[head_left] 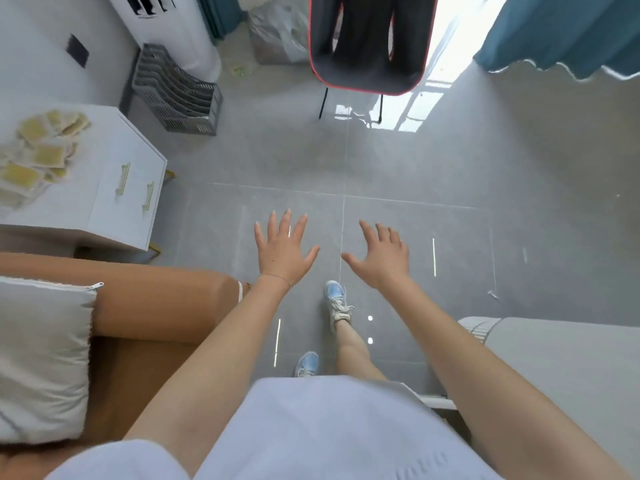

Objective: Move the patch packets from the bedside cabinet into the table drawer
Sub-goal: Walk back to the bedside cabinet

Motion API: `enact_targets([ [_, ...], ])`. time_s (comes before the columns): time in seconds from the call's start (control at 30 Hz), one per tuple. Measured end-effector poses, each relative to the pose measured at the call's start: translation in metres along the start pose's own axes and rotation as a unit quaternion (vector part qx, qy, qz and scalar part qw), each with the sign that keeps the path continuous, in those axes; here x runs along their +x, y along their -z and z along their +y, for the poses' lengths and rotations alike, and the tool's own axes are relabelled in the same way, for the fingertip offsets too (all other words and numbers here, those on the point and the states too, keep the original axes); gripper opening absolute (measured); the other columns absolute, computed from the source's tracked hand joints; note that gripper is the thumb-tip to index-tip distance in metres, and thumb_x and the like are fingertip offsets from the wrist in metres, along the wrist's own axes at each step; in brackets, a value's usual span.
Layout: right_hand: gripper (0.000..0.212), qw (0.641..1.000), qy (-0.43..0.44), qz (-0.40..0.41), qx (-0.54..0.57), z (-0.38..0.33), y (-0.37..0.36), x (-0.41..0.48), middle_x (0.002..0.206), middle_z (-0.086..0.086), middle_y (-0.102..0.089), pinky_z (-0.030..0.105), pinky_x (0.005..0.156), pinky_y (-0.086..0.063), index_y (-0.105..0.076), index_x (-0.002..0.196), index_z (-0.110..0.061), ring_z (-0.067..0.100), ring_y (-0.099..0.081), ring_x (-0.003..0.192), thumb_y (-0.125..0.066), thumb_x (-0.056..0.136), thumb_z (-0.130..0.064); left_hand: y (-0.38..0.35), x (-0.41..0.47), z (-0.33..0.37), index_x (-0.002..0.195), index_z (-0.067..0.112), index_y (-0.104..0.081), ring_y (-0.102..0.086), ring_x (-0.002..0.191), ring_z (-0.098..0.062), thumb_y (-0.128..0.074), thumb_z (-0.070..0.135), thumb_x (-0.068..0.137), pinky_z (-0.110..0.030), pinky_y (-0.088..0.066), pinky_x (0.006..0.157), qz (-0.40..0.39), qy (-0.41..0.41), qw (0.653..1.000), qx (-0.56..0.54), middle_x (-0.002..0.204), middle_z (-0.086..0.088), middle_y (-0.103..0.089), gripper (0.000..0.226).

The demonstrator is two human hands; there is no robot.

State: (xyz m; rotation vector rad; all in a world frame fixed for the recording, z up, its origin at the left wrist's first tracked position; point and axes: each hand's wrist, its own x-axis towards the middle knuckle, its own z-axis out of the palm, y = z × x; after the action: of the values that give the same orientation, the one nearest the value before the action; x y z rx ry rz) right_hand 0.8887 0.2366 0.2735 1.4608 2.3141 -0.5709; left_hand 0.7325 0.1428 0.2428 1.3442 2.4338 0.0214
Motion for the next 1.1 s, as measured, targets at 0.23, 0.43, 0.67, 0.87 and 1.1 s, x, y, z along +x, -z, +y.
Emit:
enact_targets([
  [0.23,0.077,0.99,0.125,-0.024,-0.054,-0.07,0.053,0.105,0.161,0.004,-0.012,0.044,0.118,-0.013,-0.011,0.153,-0.031,0.027,-0.005,0.148,-0.044,0.09,-0.061,0.037,0.076,-0.043,0.15,0.03,-0.018,-0.002,0.147,-0.029,-0.04,0.055,0.091,-0.054,0.002,0.114,0.025,0.136,0.989,-0.052,0.159,-0.004,-0.014,0.067],
  [0.43,0.076,0.966,0.234,-0.039,-0.105,-0.15,0.076,0.161,0.161,0.003,-0.013,0.043,0.118,-0.013,-0.012,0.153,-0.031,0.027,-0.003,0.149,-0.043,0.09,-0.061,0.062,0.104,-0.102,0.149,0.03,-0.02,-0.004,0.146,-0.027,-0.043,0.055,0.091,-0.054,0.003,0.115,0.064,0.243,0.963,-0.095,0.158,-0.004,-0.015,0.067],
  [0.67,0.077,0.917,0.353,-0.054,-0.175,-0.293,0.077,0.22,0.16,0.004,-0.014,0.045,0.117,-0.016,-0.011,0.153,-0.031,0.028,-0.005,0.148,-0.043,0.09,-0.063,0.087,0.127,-0.215,0.15,0.029,-0.019,-0.004,0.147,-0.029,-0.042,0.055,0.092,-0.056,0.0,0.115,0.076,0.354,0.926,-0.105,0.159,-0.005,-0.014,0.068],
  [0.87,0.076,0.894,0.397,-0.061,-0.201,-0.416,0.077,0.262,0.159,0.004,-0.016,0.044,0.117,-0.017,-0.011,0.152,-0.031,0.028,-0.005,0.148,-0.044,0.091,-0.061,0.111,0.155,-0.317,0.15,0.027,-0.021,-0.008,0.146,-0.031,-0.042,0.055,0.092,-0.056,-0.005,0.114,0.075,0.408,0.902,-0.119,0.158,-0.006,-0.016,0.068],
  [1.1,0.077,0.873,0.433,-0.071,-0.213,-0.55,0.089,0.306,0.159,0.006,-0.013,0.045,0.116,-0.019,-0.008,0.153,-0.03,0.028,-0.004,0.148,-0.043,0.092,-0.06,0.151,0.188,-0.401,0.151,0.03,-0.013,-0.003,0.147,-0.029,-0.035,0.055,0.095,-0.054,-0.002,0.115,0.056,0.446,0.881,-0.149,0.16,-0.004,-0.009,0.065],
])
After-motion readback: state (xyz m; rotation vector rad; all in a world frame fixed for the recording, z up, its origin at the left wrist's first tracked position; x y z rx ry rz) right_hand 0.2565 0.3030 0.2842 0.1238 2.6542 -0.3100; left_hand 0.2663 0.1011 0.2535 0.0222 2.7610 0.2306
